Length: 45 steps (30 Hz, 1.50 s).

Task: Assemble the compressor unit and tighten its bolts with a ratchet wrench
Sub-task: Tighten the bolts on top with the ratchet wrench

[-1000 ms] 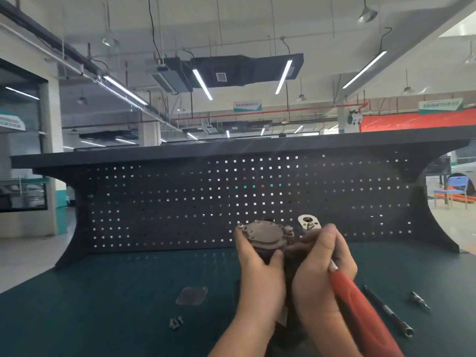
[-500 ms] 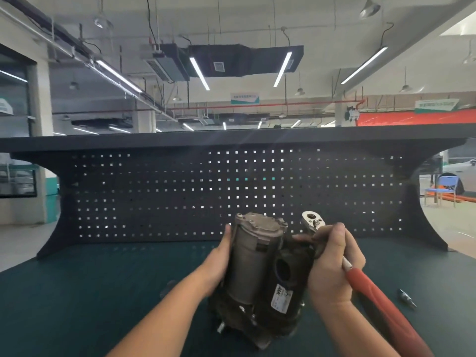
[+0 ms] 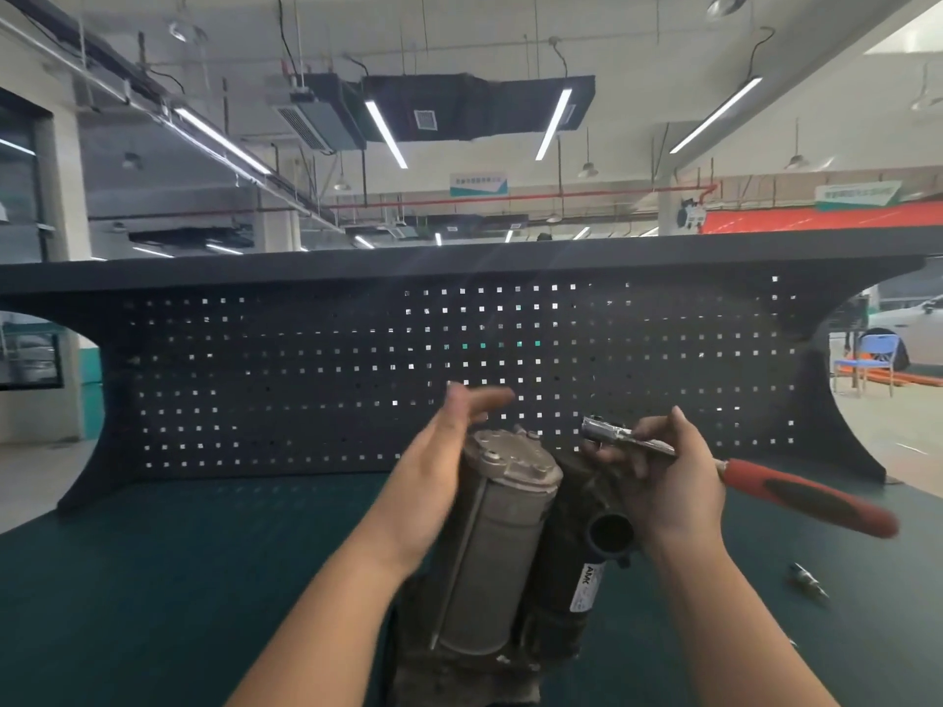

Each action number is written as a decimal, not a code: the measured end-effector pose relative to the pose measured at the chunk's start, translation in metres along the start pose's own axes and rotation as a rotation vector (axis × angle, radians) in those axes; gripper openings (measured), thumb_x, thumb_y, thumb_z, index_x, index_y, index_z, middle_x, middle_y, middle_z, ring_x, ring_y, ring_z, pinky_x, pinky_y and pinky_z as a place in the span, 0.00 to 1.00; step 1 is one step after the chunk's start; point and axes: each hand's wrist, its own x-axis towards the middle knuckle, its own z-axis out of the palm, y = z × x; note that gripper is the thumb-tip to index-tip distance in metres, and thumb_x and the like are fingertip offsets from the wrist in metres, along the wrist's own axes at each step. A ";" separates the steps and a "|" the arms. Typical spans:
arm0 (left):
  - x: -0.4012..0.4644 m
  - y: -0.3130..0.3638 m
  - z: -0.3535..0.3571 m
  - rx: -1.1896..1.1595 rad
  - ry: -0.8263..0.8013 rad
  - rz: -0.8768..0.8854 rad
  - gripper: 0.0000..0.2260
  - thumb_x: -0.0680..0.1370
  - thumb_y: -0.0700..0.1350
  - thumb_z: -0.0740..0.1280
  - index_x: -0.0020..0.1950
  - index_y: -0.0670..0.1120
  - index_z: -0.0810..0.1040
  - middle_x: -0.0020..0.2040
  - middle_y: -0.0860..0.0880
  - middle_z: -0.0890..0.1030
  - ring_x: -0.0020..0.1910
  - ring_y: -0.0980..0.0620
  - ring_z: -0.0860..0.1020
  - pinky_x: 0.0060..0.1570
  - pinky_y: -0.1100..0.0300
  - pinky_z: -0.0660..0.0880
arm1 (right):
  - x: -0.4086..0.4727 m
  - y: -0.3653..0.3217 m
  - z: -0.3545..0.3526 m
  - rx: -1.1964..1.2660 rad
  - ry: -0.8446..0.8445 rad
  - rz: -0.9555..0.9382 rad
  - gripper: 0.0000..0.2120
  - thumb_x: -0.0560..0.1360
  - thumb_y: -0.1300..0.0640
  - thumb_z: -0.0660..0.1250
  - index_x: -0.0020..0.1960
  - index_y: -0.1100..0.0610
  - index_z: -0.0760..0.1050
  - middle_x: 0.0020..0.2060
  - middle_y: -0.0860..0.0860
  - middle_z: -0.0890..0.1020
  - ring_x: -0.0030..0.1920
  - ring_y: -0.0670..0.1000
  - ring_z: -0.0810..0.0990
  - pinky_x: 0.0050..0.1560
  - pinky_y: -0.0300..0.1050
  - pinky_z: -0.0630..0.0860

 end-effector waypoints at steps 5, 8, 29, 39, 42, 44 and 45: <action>-0.008 -0.007 0.034 0.091 0.386 0.045 0.22 0.81 0.56 0.55 0.36 0.47 0.79 0.40 0.52 0.80 0.42 0.60 0.78 0.41 0.66 0.69 | -0.014 -0.027 0.027 0.071 0.046 -0.163 0.17 0.82 0.50 0.56 0.40 0.58 0.72 0.19 0.50 0.64 0.20 0.50 0.71 0.34 0.48 0.79; -0.012 -0.001 0.045 0.364 0.430 0.054 0.23 0.79 0.60 0.53 0.36 0.47 0.78 0.41 0.57 0.74 0.48 0.62 0.68 0.36 0.67 0.64 | -0.032 -0.038 0.048 0.200 -0.102 -0.119 0.18 0.81 0.50 0.58 0.37 0.57 0.75 0.19 0.50 0.64 0.20 0.50 0.71 0.32 0.45 0.78; -0.010 0.013 0.022 0.322 0.183 0.112 0.10 0.79 0.44 0.65 0.43 0.51 0.85 0.43 0.62 0.83 0.50 0.60 0.78 0.60 0.61 0.71 | -0.042 -0.040 0.070 0.166 -0.083 -0.022 0.09 0.75 0.68 0.56 0.46 0.63 0.74 0.17 0.50 0.62 0.17 0.50 0.68 0.28 0.42 0.76; -0.006 0.017 0.023 0.315 0.121 0.222 0.15 0.80 0.38 0.63 0.52 0.58 0.82 0.47 0.64 0.84 0.50 0.66 0.80 0.53 0.66 0.76 | -0.038 -0.037 0.070 0.205 -0.079 0.126 0.08 0.76 0.66 0.56 0.48 0.63 0.73 0.19 0.51 0.60 0.18 0.50 0.68 0.28 0.43 0.77; -0.006 0.019 0.023 0.272 0.109 0.204 0.16 0.80 0.38 0.63 0.49 0.60 0.81 0.46 0.63 0.84 0.48 0.66 0.80 0.50 0.70 0.75 | -0.038 -0.037 0.071 0.201 -0.089 0.132 0.08 0.76 0.66 0.56 0.48 0.63 0.74 0.19 0.51 0.60 0.18 0.50 0.68 0.28 0.43 0.77; -0.007 0.021 0.023 0.231 0.097 0.190 0.15 0.80 0.38 0.64 0.49 0.58 0.82 0.45 0.62 0.85 0.47 0.66 0.81 0.49 0.71 0.75 | -0.039 -0.037 0.072 0.199 -0.097 0.125 0.08 0.76 0.66 0.56 0.47 0.63 0.73 0.19 0.51 0.61 0.18 0.50 0.68 0.28 0.43 0.77; -0.007 0.022 0.023 0.208 0.092 0.181 0.14 0.80 0.38 0.64 0.48 0.58 0.82 0.44 0.62 0.85 0.47 0.66 0.81 0.48 0.72 0.75 | -0.040 -0.037 0.072 0.192 -0.100 0.118 0.08 0.76 0.66 0.56 0.47 0.63 0.73 0.18 0.51 0.61 0.18 0.50 0.68 0.28 0.43 0.77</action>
